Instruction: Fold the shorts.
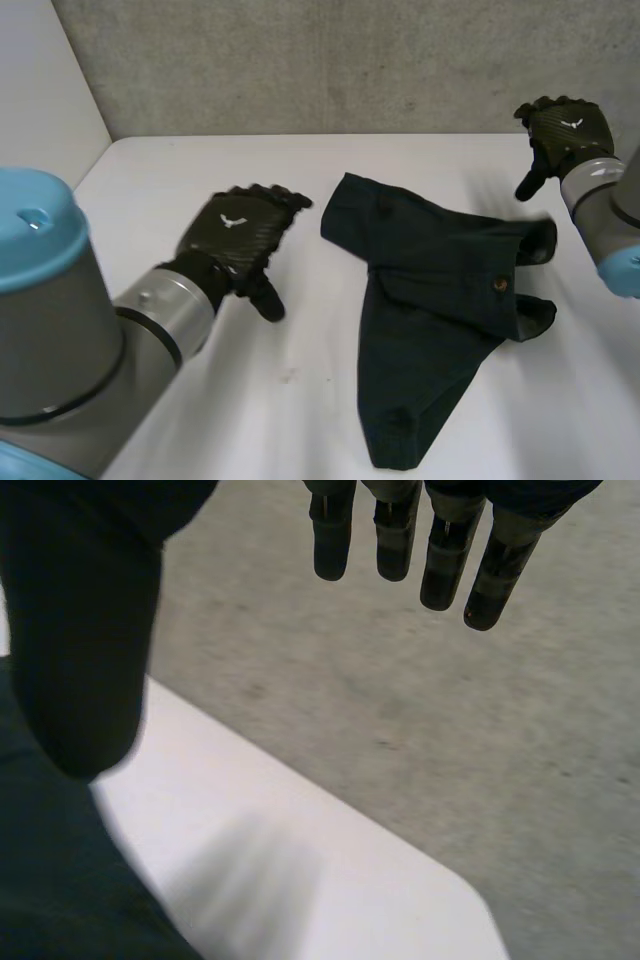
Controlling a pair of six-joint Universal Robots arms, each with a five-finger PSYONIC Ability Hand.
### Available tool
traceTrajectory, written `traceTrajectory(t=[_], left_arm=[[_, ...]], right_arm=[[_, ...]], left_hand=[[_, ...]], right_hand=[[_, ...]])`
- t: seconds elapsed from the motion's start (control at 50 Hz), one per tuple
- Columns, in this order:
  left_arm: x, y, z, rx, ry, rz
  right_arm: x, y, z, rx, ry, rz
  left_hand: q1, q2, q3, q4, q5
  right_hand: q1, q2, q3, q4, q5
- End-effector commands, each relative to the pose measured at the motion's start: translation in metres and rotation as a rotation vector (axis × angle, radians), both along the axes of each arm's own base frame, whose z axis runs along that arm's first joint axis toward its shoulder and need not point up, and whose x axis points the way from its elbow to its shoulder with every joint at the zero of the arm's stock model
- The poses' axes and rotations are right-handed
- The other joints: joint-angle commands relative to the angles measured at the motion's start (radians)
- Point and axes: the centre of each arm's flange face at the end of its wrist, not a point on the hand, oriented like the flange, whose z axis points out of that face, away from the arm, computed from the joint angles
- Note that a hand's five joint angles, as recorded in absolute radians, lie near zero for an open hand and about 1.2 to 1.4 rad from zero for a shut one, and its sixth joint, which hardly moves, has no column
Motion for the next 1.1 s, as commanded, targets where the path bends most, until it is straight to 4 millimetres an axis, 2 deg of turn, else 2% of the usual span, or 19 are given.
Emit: traceTrajectory(t=[0.02, 0.04, 0.1, 0.12, 0.2, 0.28, 0.4, 0.54, 0.62, 0.66, 0.7, 0.76, 0.82, 0.88, 0.96, 0.98, 1.04, 1.06, 1.1], left_arm=[[-0.026, 0.03, -0.019, 0.04, -0.042, -0.059], [-0.032, 0.039, -0.025, 0.058, -0.05, -0.078], [-0.039, 0.049, -0.035, 0.096, -0.061, -0.094], [-0.043, 0.052, -0.039, 0.117, -0.059, -0.101], [-0.051, 0.054, -0.052, 0.179, -0.049, -0.099], [-0.065, 0.065, -0.066, 0.232, -0.058, -0.131], [-0.074, 0.076, -0.089, 0.309, -0.137, -0.154], [-0.08, 0.074, -0.112, 0.338, -0.191, -0.15], [-0.083, 0.067, -0.119, 0.314, -0.204, -0.108], [-0.085, 0.061, -0.12, 0.29, -0.203, -0.071], [-0.085, 0.058, -0.121, 0.277, -0.208, -0.044], [-0.085, 0.052, -0.123, 0.255, -0.219, 0.005], [-0.083, 0.049, -0.116, 0.228, -0.214, 0.048], [-0.082, 0.05, -0.107, 0.214, -0.197, 0.054], [-0.074, 0.051, -0.054, 0.145, -0.112, 0.055], [-0.065, 0.051, -0.034, 0.11, -0.098, 0.057], [-0.048, 0.047, -0.005, 0.043, -0.091, 0.075], [-0.036, 0.043, 0.014, -0.005, -0.086, 0.093], [-0.023, 0.041, 0.031, -0.047, -0.078, 0.111]], right_arm=[[0.003, 0.069, 0.01, 0.037, 0.098, 0.273], [0.001, 0.086, 0.014, 0.028, 0.129, 0.32], [-0.002, 0.11, 0.011, 0.027, 0.177, 0.38], [-0.004, 0.121, 0.005, 0.036, 0.208, 0.403], [-0.005, 0.147, -0.014, 0.066, 0.272, 0.452], [-0.01, 0.161, -0.034, 0.116, 0.315, 0.464], [-0.022, 0.162, -0.052, 0.147, 0.363, 0.437], [-0.027, 0.146, -0.074, 0.125, 0.395, 0.402], [-0.027, 0.137, -0.081, 0.096, 0.406, 0.392], [-0.026, 0.131, -0.079, 0.053, 0.418, 0.383], [-0.026, 0.127, -0.077, 0.024, 0.427, 0.374], [-0.027, 0.113, -0.081, -0.005, 0.444, 0.336], [-0.03, 0.098, -0.081, -0.005, 0.46, 0.284], [-0.031, 0.093, -0.076, -0.002, 0.47, 0.246], [-0.018, 0.095, -0.059, -0.017, 0.451, 0.26], [-0.011, 0.098, -0.045, -0.038, 0.43, 0.271], [-0.005, 0.101, -0.023, -0.048, 0.373, 0.28], [-0.003, 0.102, -0.008, -0.045, 0.324, 0.28], [-0.001, 0.099, 0.004, -0.037, 0.274, 0.279]], left_hand=[[0.062, 0.044, 0.045, 0.044, 0.026], [0.064, 0.047, 0.048, 0.047, 0.029], [0.076, 0.059, 0.06, 0.059, 0.041], [0.099, 0.082, 0.083, 0.082, 0.064], [0.158, 0.141, 0.142, 0.141, 0.123], [0.161, 0.144, 0.145, 0.144, 0.126], [0.158, 0.141, 0.142, 0.141, 0.123], [0.202, 0.185, 0.186, 0.185, 0.167], [0.434, 0.416, 0.418, 0.417, 0.399], [0.592, 0.574, 0.576, 0.575, 0.557], [0.698, 0.68, 0.682, 0.681, 0.663], [0.994, 0.977, 0.978, 0.977, 0.959], [1.211, 1.194, 1.195, 1.194, 1.176], [1.212, 1.194, 1.196, 1.195, 1.177], [1.212, 1.194, 1.196, 1.195, 1.177], [1.212, 1.194, 1.196, 1.195, 1.177], [1.212, 1.194, 1.196, 1.195, 1.177], [1.212, 1.194, 1.196, 1.195, 1.177], [1.212, 1.194, 1.196, 1.195, 1.177]], right_hand=[[0.064, 0.046, 0.056, 0.033, 0.031], [0.09, 0.073, 0.082, 0.06, 0.058], [0.178, 0.161, 0.17, 0.147, 0.145], [0.225, 0.208, 0.217, 0.194, 0.192], [0.331, 0.313, 0.323, 0.3, 0.298], [0.352, 0.334, 0.344, 0.321, 0.319], [0.343, 0.325, 0.335, 0.312, 0.31], [0.399, 0.381, 0.391, 0.368, 0.366], [0.73, 0.712, 0.722, 0.699, 0.697], [0.993, 0.976, 0.985, 0.962, 0.96], [1.15, 1.132, 1.142, 1.119, 1.117], [1.194, 1.176, 1.185, 1.163, 1.161], [1.194, 1.176, 1.185, 1.163, 1.161], [1.194, 1.176, 1.185, 1.163, 1.161], [1.194, 1.176, 1.185, 1.163, 1.161], [1.194, 1.176, 1.185, 1.163, 1.161], [1.194, 1.176, 1.185, 1.163, 1.161], [1.194, 1.176, 1.185, 1.163, 1.161], [1.194, 1.176, 1.185, 1.163, 1.161]])
